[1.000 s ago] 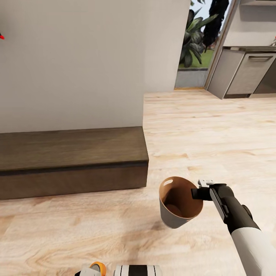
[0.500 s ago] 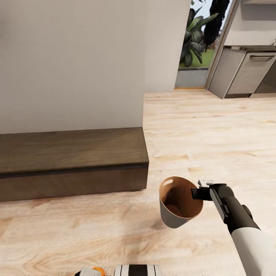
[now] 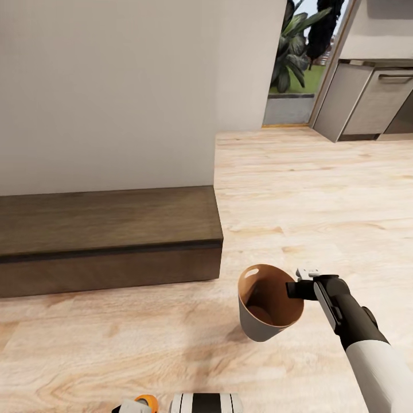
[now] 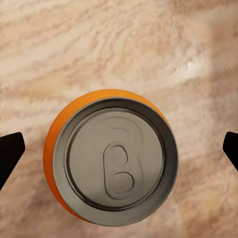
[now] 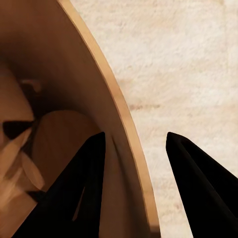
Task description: Put the three can of soda from the living room inside the tash can in the kitchen.
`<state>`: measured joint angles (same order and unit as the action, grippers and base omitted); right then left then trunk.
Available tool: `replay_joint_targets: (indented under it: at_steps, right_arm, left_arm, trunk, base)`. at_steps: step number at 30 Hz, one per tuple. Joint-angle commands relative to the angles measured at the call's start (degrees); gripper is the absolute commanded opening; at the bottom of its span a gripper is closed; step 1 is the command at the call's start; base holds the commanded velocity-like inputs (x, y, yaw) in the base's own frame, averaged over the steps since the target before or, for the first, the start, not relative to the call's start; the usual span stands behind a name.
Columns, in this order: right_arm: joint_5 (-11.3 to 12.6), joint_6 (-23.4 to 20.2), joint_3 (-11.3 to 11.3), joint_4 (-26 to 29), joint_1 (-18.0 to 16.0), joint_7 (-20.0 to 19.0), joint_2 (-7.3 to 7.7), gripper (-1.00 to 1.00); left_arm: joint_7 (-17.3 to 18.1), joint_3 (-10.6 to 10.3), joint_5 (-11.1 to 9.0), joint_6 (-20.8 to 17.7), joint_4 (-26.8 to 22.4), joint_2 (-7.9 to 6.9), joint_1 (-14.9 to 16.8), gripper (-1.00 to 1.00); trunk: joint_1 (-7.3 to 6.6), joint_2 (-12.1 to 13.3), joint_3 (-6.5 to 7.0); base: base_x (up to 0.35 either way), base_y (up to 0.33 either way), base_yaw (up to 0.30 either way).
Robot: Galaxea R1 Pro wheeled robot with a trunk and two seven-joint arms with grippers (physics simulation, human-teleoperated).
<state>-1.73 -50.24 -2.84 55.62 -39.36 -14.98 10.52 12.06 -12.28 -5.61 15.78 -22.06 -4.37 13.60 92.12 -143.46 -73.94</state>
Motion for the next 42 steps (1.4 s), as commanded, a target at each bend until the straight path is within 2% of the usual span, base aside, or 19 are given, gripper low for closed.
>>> replay_joint_targets:
  at_steps: [1, 6, 10, 20, 21, 35, 42]
  right_arm:
    - [0.9, -0.1, 0.0, 0.0, 0.0, 0.0, 0.01, -1.00]
    - [0.9, -0.1, 0.1, 0.0, 0.0, 0.1, -0.03, -1.00]
    - [0.9, -0.1, 0.2, 0.0, 0.0, 0.2, -0.02, -1.00]
    - [0.9, -0.1, 0.2, 0.0, 0.0, 0.2, -0.03, -1.00]
    - [0.9, -0.1, 0.2, 0.0, 0.0, 0.2, -0.04, -1.00]
    - [1.0, -0.1, 0.1, 0.0, 0.0, 0.1, -0.02, -1.00]
    - [1.0, -0.1, 0.1, 0.0, 0.0, 0.1, -0.01, -1.00]
  left_arm:
    - [0.0, 0.0, 0.0, 0.0, 0.0, -0.01, 0.0, 1.00]
    - [-0.2, 0.0, -0.1, 0.0, 0.0, -0.02, 0.0, 1.00]
    - [-0.3, 0.1, -0.1, 0.0, 0.0, 0.04, 0.0, 1.00]
    - [-0.3, 0.0, -0.1, 0.0, 0.0, 0.01, 0.0, 1.00]
    - [-0.3, 0.0, -0.1, 0.0, 0.0, 0.00, 0.0, -1.00]
    - [-0.5, 0.1, -0.1, 0.0, 0.0, -0.02, 0.0, -1.00]
    - [-0.4, 0.1, -0.1, 0.0, 0.0, 0.02, 0.0, -1.00]
  trunk:
    - [-0.01, 0.0, 0.00]
    - [-0.01, 0.0, 0.00]
    - [0.10, -0.1, -0.88]
    - [0.10, -0.1, -0.88]
    - [0.10, -0.1, -0.88]
    - [0.10, -0.1, -0.88]
    - [-0.08, 0.0, 0.67]
  base:
    - [0.000, 0.000, 0.000]
    - [0.000, 0.000, 0.000]
    - [0.000, 0.000, 0.000]
    - [0.000, 0.000, 0.000]
    - [0.000, 0.000, 0.000]
    - [0.000, 0.000, 0.000]
    - [0.000, 0.000, 0.000]
